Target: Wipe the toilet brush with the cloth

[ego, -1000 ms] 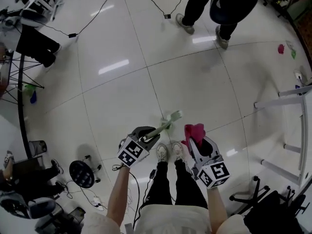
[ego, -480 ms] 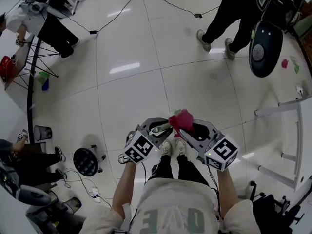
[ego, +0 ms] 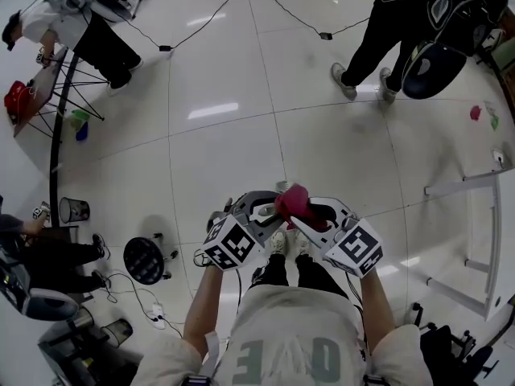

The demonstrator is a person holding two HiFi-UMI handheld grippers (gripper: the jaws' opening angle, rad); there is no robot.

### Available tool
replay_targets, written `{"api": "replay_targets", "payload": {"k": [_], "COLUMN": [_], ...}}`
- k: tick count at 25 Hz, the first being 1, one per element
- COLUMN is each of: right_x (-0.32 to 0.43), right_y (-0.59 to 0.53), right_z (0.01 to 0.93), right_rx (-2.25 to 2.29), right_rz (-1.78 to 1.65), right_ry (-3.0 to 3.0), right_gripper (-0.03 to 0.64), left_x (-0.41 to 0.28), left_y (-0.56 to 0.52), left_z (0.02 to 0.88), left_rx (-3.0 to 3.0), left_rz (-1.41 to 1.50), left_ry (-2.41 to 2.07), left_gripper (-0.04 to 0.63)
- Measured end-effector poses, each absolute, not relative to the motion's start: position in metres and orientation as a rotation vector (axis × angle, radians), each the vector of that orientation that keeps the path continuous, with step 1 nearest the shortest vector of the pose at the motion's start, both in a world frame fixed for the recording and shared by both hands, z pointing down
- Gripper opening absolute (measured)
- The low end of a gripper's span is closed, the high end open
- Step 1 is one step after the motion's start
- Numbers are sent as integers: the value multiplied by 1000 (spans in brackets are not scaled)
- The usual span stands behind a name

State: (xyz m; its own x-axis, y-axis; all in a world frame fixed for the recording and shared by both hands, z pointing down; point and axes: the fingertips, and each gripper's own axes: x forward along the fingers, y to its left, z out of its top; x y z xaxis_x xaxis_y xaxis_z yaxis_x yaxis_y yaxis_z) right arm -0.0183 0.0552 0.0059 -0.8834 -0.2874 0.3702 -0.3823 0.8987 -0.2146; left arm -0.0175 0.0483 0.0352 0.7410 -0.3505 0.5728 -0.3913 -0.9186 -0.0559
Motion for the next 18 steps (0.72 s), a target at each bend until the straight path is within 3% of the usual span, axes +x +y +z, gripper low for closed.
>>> {"api": "replay_targets", "payload": {"k": [18], "right_x": [9], "right_y": [14], "right_z": [5], "right_rx": [714], "right_rz": [508], "right_ry": [-2766], "right_gripper": [95], "left_x": [-24], "left_y": [24], "left_z": [-56], "left_rx": [3002], "left_rz": [546], "left_ry": [-572], "left_gripper": [118]}}
